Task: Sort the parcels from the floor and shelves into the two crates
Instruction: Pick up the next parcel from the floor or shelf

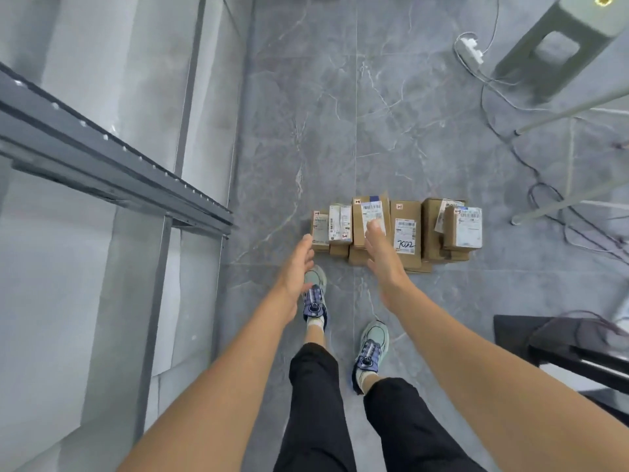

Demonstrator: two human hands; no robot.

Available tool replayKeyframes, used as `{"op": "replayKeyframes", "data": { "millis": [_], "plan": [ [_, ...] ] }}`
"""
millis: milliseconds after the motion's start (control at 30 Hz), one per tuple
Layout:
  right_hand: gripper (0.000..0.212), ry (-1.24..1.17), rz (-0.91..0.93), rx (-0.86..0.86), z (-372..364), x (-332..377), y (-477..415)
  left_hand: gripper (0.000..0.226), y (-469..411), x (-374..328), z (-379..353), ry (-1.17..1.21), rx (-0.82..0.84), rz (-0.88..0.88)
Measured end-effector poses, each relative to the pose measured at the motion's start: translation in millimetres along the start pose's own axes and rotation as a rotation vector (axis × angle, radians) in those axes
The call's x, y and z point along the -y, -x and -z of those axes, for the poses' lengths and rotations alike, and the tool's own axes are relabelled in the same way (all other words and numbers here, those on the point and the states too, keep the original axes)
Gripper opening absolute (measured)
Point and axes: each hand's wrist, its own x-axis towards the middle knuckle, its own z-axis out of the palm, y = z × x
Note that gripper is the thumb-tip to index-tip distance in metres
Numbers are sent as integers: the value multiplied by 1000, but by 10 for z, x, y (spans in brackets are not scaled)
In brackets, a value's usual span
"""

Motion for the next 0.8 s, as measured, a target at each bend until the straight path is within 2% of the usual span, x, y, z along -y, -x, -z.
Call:
{"op": "replayKeyframes", "data": {
  "millis": [333, 600, 733, 800],
  "plan": [
    [66, 36, -140, -158, -178, -592, -1984, 65, -2292, 211, -8, -51, 69, 163],
    [86, 60, -236, -195, -219, -1069, -3146, 55, -3426, 417, -186, -52, 126, 230],
    [61, 74, -256, -200, -208, -1119, -3400, 51, -3721, 515, -284, -32, 156, 218],
    [56, 101, -253, -194, -195, -1200, -3508, 49, -3822, 536, -313, -15, 163, 223]
  ]
}}
